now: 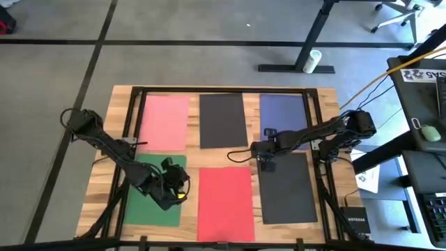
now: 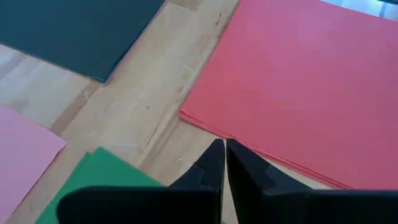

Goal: Organize paper
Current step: Adjust the stacked black papers on the table

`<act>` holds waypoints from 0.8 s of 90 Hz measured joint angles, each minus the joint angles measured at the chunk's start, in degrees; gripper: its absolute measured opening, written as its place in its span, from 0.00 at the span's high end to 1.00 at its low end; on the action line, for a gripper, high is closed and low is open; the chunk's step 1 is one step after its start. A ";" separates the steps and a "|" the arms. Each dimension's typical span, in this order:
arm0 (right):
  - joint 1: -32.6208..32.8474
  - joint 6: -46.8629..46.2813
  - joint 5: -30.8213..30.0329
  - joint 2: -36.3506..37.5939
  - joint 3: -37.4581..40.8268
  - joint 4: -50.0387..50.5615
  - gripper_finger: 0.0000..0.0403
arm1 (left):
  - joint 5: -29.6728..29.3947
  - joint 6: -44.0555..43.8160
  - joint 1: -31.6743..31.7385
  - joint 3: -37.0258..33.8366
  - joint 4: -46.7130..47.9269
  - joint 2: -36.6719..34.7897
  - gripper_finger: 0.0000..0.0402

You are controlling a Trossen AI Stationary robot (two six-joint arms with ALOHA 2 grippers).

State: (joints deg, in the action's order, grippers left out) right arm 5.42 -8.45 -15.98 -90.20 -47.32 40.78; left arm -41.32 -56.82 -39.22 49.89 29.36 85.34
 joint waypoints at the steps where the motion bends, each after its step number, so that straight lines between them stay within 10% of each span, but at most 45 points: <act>1: -0.08 0.01 -0.14 -0.14 0.13 -0.06 1.00 | 0.00 0.00 0.00 0.00 0.00 0.00 1.00; 72: -1.01 -1.72 6.21 -1.39 3.17 -4.53 1.00 | 0.00 -0.01 0.00 0.00 0.00 0.00 1.00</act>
State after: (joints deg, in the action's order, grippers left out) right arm 4.41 -10.17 -9.76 -91.59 -44.16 36.25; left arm -41.32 -56.82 -39.22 49.89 29.36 85.34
